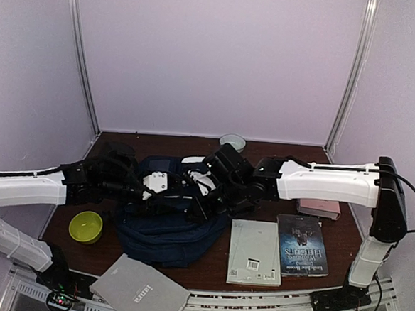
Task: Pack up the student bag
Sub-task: Zip the upper front pocket of the student bag.
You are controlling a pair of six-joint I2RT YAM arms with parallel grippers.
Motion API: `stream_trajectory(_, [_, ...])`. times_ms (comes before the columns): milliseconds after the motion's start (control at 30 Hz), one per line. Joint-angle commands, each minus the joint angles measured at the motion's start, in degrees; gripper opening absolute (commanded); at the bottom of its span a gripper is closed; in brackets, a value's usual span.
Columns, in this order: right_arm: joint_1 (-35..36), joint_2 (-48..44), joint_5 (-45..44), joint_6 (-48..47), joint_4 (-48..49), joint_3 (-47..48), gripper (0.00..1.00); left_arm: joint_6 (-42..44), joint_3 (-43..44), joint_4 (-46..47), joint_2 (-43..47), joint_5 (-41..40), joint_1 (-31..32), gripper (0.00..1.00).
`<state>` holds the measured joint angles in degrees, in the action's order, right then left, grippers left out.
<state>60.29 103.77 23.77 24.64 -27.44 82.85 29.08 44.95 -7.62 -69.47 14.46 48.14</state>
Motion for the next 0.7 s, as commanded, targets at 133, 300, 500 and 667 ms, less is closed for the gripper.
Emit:
stream_trajectory(133, [-0.72, -2.98, 0.35, 0.66, 4.62, -0.64, 0.00, 1.86, 3.11, -3.90, -6.54, -4.37, 1.60, 0.61])
stream_trajectory(300, [-1.58, -3.60, 0.44, 1.17, 5.10, -1.95, 0.00, 3.08, -0.56, -0.21, -3.28, 3.44, 1.65, 0.62])
stream_trajectory(500, [-1.91, -4.35, 3.42, 2.08, 8.00, -3.92, 0.00, 4.13, 0.56, -1.36, -6.55, -13.07, 2.37, 0.36])
stream_trajectory(667, [-3.06, -5.27, 2.08, 0.77, 6.08, -4.58, 0.00, 3.58, 4.58, -5.38, -10.84, -16.56, 3.20, 0.00])
